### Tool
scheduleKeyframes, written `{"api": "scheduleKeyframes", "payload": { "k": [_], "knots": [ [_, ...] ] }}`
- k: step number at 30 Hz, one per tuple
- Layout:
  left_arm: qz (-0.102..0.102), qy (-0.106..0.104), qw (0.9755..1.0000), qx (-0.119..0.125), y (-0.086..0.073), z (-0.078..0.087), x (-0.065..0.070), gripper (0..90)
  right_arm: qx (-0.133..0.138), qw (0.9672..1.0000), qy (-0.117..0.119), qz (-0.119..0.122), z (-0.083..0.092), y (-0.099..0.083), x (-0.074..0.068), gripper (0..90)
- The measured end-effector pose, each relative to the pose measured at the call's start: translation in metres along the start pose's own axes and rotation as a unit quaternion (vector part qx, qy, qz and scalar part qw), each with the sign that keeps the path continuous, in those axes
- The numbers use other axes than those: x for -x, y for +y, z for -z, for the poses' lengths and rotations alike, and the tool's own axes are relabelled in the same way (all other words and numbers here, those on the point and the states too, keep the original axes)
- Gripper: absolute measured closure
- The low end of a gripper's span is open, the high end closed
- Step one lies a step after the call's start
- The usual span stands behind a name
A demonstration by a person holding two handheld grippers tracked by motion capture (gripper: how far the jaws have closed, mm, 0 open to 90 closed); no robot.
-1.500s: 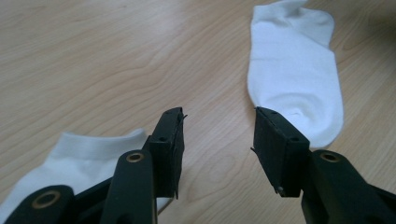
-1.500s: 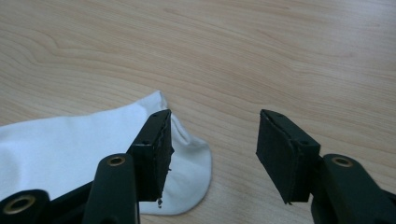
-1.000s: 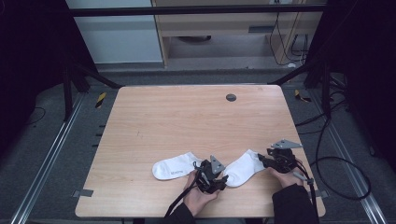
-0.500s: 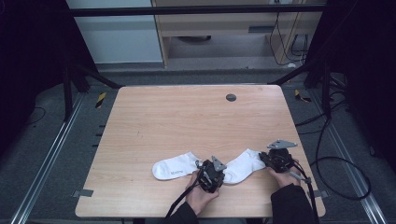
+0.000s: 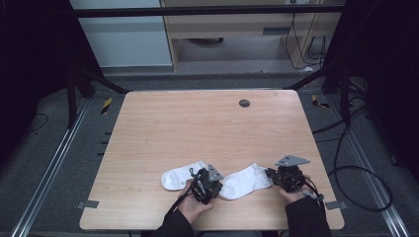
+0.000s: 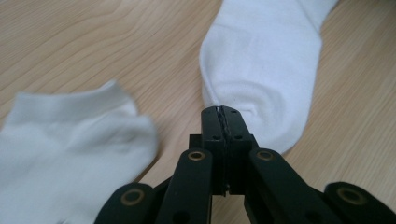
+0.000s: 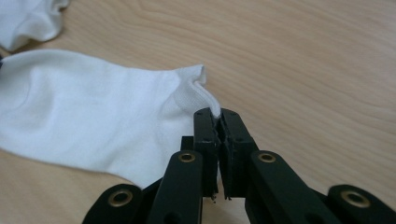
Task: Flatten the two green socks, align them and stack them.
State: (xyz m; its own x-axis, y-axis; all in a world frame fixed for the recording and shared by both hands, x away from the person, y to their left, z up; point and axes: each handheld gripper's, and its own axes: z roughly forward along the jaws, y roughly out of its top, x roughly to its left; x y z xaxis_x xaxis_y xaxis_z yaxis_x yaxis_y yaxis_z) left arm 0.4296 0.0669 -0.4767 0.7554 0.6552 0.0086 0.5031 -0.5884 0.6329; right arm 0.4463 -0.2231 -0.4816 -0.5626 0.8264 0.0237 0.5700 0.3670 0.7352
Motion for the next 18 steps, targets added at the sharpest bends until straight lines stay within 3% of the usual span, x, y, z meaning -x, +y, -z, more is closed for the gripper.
{"api": "scheduleKeyframes", "payload": {
  "k": [10, 18],
  "knots": [
    [0.009, 0.013, 0.9998, -0.011, -0.028, 0.019, -0.029, 89.0, -0.007, 0.9992, 0.035, 0.021, -0.010, 0.000, -0.048, 86.4],
    [0.000, 0.019, 0.9996, -0.022, -0.036, 0.026, -0.041, 88.6, -0.005, 0.9985, 0.050, 0.022, -0.011, -0.001, -0.064, 86.4]
  ]
}}
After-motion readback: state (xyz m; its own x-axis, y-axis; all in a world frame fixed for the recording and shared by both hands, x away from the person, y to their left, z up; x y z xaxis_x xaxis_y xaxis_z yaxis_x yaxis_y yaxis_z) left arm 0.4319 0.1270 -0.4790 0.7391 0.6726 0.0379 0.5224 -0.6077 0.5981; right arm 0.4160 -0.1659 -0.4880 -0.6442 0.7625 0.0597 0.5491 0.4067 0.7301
